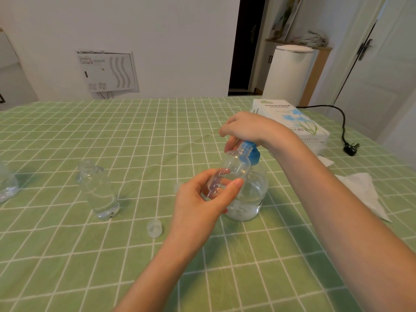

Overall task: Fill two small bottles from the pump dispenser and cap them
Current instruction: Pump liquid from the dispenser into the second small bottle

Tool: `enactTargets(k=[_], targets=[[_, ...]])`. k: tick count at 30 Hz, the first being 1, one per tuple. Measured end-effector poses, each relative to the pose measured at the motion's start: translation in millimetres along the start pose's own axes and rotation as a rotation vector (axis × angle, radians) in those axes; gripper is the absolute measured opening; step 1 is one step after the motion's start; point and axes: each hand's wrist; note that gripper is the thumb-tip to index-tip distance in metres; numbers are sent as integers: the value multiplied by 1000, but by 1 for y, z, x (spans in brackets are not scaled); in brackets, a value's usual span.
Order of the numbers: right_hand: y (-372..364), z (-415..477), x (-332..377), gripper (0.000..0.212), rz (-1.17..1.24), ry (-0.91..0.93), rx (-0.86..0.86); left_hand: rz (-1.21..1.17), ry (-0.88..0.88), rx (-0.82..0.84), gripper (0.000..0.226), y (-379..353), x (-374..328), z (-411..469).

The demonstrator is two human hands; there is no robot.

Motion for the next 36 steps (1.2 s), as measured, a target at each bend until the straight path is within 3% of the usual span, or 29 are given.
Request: enactTargets(k=[6,18,36], targets=[[-6,-3,-2,42,0,-3,-5,1,3,-2,13,1,0,0],[2,1,3,38,-58,28,0,-4,8,-17,22,-1,-3,0],[-6,-1,-1,39,-7,21,-31,-4,12,-20,11,1,-2,-1]])
Point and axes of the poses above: each hand's wrist, its own z-axis towards the middle knuckle, its own y-axis out of the back of the hand, x = y × z, and after that the axes turned 15 degrees about -x, right-handed
